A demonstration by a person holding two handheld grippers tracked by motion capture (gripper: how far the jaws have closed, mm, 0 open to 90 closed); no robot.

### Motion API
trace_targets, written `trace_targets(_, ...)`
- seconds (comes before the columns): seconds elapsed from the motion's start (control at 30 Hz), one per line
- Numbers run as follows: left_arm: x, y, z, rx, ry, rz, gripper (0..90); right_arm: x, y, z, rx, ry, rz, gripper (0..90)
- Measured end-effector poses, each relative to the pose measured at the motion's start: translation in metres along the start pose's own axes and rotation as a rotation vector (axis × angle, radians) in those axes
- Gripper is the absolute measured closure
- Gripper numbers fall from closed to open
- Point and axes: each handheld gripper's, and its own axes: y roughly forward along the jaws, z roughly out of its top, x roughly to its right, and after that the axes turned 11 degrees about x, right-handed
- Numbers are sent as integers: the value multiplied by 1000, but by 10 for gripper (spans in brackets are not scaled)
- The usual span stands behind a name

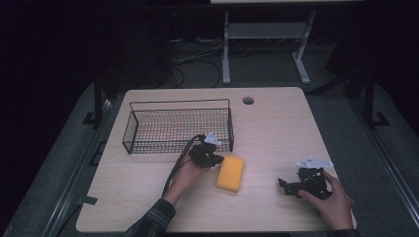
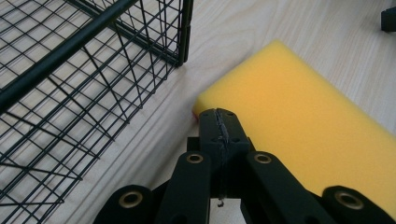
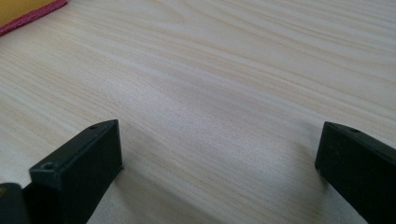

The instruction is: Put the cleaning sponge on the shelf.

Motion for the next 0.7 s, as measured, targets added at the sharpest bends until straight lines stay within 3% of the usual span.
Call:
trace_targets(0.13, 6, -11, 5, 18, 9, -8, 898, 0, 0, 0, 0, 1, 1, 0)
trace_targets(0.37, 30, -25, 9, 62, 3, -69, 898, 0, 0, 0, 1, 2, 2, 0)
trace_targets(0.53, 38, -26, 4, 57, -4, -89, 897, 0, 0, 0, 0, 0, 0, 0)
trace_targets(0.7, 43, -20, -6, 21, -3, -106, 898, 0, 0, 0, 0, -1, 1, 0)
